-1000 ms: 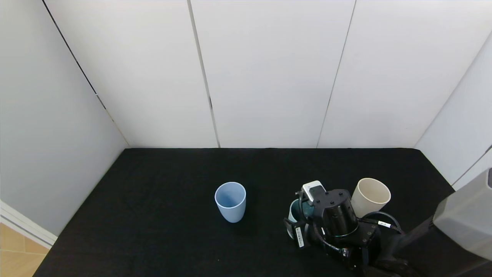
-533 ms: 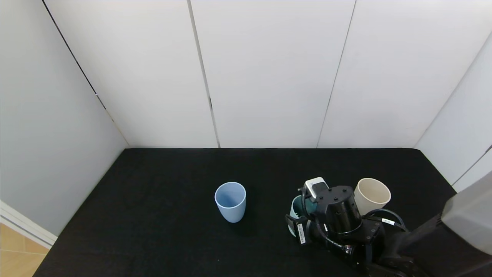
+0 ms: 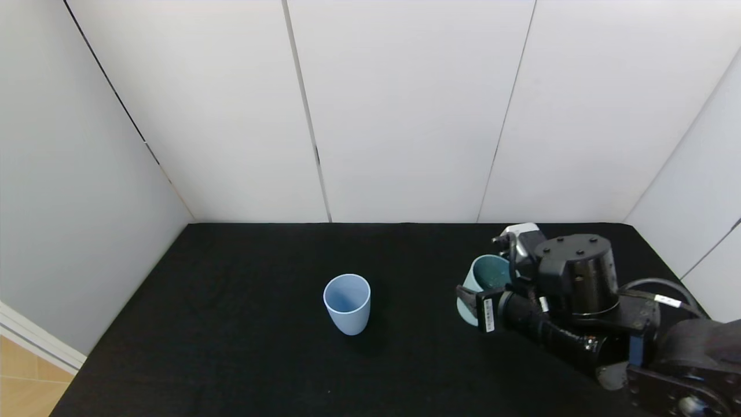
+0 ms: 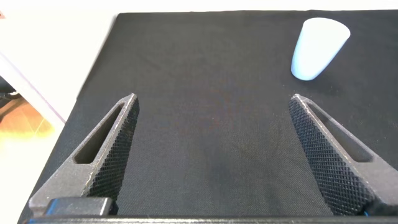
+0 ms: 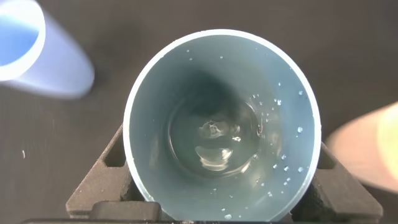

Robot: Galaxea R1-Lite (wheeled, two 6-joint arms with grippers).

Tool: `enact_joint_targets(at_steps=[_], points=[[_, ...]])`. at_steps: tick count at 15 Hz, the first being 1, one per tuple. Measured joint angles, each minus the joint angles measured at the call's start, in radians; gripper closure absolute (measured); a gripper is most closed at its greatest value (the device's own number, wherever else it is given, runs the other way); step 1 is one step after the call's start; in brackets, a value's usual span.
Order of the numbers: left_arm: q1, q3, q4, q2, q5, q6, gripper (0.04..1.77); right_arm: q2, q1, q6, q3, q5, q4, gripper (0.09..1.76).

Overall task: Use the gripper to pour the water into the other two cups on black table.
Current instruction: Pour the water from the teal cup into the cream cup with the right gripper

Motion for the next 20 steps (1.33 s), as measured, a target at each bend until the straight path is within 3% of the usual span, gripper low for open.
enact_joint_targets(at_steps=[4,9,16,20], points=[[0.0,0.0,0.0,0.0,0.0,0.0,0.09,-0.14,-0.163,-0.076,-0.056,0.013,0.111,0.62],[0.0,0.0,0.0,0.0,0.0,0.0,0.09,-0.228,-0.343,-0.249,-0.09,0.017,0.122,0.62],[0.0,0.0,0.0,0.0,0.0,0.0,0.09,-0.286,-0.478,-0.507,-0.063,0.014,0.114,0.63],[0.0,0.0,0.0,0.0,0.0,0.0,0.09,-0.285,-0.51,-0.673,-0.003,0.013,0.11,0.63]])
